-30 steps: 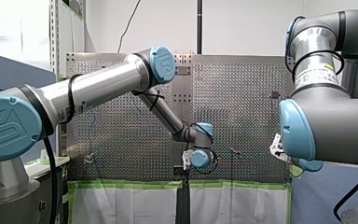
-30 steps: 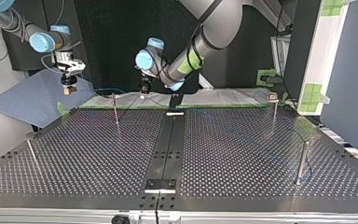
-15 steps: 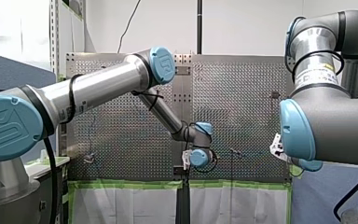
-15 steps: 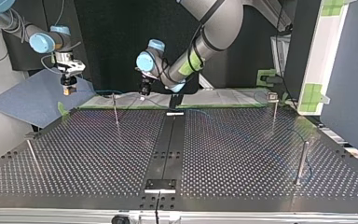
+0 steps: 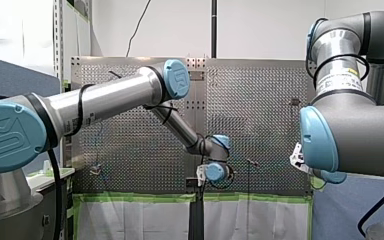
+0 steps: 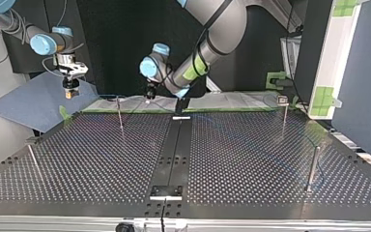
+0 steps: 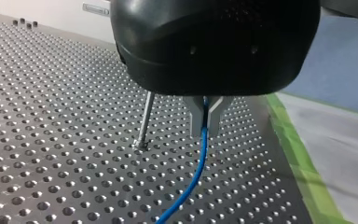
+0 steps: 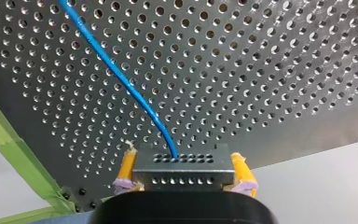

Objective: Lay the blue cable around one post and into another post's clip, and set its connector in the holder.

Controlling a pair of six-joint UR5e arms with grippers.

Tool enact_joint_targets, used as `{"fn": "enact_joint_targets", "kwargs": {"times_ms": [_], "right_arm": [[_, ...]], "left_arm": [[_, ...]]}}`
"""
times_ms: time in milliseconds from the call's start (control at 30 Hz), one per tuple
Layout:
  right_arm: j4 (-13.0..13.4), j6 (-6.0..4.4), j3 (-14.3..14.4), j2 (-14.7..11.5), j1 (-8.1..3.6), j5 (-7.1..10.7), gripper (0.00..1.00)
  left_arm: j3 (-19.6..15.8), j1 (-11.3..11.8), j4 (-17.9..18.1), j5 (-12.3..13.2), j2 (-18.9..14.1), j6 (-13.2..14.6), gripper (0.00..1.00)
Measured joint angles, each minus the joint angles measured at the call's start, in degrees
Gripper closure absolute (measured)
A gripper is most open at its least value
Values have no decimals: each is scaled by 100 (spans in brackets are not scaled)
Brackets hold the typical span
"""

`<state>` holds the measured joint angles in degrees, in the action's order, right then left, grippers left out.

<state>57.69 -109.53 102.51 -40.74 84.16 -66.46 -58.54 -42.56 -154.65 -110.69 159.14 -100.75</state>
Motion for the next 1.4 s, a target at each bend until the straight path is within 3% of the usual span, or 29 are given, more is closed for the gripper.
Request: {"fn": "enact_joint_targets", "kwargs": {"times_ms": [900, 933, 967, 1000, 1067, 1100, 1167, 1400], "right_arm": [[-115, -24, -112, 26, 7, -51, 100], [-131, -18, -117, 26, 10, -51, 100], [-140, -13, -120, 26, 12, -52, 100], [-147, -10, -121, 26, 13, -58, 100], [-154, -4, -124, 25, 13, -77, 100], [-156, -3, -126, 25, 12, -73, 100], [-161, -2, -126, 26, 22, -65, 100], [-192, 13, -125, 32, 40, -61, 100]], "left_arm": [[167, 165, -197, 142, 6, -23, 100], [167, 168, -197, 153, 6, -23, 97], [167, 171, -196, 163, 7, -23, 82], [167, 171, -196, 174, 7, -23, 82], [166, 167, -198, 187, 10, -22, 55], [167, 164, -193, 199, 10, -20, 55], [168, 133, -183, 244, 8, -10, 0], [168, 40, -208, 440, -41, -44, 0]]}}
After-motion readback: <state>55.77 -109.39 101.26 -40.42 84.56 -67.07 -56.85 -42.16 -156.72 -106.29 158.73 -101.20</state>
